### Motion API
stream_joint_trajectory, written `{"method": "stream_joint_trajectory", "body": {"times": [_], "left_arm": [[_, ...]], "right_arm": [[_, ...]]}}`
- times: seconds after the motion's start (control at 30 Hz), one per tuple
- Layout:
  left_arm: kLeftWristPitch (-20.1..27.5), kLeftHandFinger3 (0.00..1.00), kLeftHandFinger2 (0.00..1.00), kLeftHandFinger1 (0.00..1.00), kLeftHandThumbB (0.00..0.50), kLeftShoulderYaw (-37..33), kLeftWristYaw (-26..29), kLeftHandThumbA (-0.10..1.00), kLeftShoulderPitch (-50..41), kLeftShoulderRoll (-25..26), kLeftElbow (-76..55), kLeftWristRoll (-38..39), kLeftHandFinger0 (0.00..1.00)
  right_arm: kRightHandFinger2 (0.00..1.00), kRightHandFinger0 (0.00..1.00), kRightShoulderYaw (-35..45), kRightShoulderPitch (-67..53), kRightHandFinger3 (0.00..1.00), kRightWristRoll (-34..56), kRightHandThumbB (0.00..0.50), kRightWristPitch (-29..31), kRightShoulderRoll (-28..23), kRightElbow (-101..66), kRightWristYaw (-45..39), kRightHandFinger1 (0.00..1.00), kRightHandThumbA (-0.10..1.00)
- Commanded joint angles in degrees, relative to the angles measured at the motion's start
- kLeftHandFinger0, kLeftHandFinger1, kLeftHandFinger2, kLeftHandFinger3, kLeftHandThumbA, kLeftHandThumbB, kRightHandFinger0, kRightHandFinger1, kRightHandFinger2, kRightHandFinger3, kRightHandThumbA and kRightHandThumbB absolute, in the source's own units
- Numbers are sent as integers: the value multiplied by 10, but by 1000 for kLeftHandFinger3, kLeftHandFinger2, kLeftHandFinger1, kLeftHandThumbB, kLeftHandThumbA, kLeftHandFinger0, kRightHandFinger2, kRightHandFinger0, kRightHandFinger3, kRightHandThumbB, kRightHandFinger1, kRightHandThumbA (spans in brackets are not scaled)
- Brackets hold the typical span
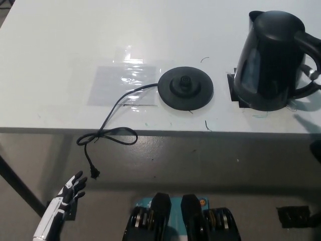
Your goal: A kettle and its base are kept separately on the desk infront of the robot and the robot uses its right hand to lift the kettle by its handle and places it on its base to align it correctly.
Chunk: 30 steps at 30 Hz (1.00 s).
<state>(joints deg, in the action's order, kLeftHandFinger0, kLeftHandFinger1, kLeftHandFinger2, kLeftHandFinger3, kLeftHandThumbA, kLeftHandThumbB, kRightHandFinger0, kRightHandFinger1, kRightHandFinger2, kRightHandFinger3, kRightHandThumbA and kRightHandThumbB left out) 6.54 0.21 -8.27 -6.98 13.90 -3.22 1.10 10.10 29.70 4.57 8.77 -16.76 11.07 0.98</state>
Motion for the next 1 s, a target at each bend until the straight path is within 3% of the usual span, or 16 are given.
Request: {"method": "stream_joint_trajectory", "body": {"times": [0.0,0.2,0.43,0.73,0.97], "left_arm": [[13,1000,1000,1000,305,2,-11,1000,6,7,-10,8,1000],[13,1000,1000,1000,305,2,-13,1000,11,8,-10,10,1000],[11,1000,1000,1000,309,4,-14,1000,8,11,-11,14,1000],[17,1000,1000,1000,291,4,-18,1000,9,13,-9,17,1000],[19,1000,1000,1000,285,5,-21,1000,12,10,-4,19,1000]], "right_arm": [[1000,1000,-9,31,1000,-13,398,-2,-5,18,-3,1000,1000],[1000,1000,-14,37,1000,-21,385,11,-8,50,-2,1000,1000],[1000,1000,-10,30,1000,-20,334,24,-11,97,-1,1000,1000],[1000,1000,-5,36,1000,-19,385,40,-22,128,1,1000,1000],[1000,1000,-4,45,1000,-18,369,38,-23,128,2,1000,1000]]}}
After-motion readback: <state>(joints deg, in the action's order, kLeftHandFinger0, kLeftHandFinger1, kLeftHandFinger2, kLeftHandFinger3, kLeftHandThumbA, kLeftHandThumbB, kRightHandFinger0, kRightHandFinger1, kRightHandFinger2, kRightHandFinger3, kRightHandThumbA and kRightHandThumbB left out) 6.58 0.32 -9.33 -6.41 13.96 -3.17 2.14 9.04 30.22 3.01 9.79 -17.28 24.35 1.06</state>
